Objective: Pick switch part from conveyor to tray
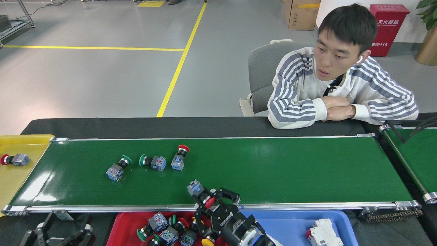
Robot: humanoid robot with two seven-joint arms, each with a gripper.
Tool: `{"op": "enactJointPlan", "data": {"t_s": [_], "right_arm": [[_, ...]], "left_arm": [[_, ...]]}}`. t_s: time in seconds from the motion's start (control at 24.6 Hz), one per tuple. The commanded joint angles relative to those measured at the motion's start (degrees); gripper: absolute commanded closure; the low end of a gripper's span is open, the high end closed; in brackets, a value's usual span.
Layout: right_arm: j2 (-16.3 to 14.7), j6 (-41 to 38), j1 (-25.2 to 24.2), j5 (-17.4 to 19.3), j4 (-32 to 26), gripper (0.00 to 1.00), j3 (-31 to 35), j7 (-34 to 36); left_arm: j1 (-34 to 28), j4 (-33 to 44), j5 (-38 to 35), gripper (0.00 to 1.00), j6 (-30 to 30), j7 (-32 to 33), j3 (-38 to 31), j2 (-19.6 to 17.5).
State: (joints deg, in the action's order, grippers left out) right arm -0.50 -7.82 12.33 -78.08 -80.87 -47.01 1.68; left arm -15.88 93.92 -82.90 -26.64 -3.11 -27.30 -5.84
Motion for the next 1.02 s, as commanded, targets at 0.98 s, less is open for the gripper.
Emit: {"op": "enactJointPlan", "data": {"t_s": [0.98], "right_arm": [[-0.6, -2.9, -25.1, 3.1, -13.8, 0.01, 62.6, 3.9]], "left_arm": [[35.9, -48.4, -0.7, 0.0, -4.9, -3.8, 12.4, -16.1]]}}
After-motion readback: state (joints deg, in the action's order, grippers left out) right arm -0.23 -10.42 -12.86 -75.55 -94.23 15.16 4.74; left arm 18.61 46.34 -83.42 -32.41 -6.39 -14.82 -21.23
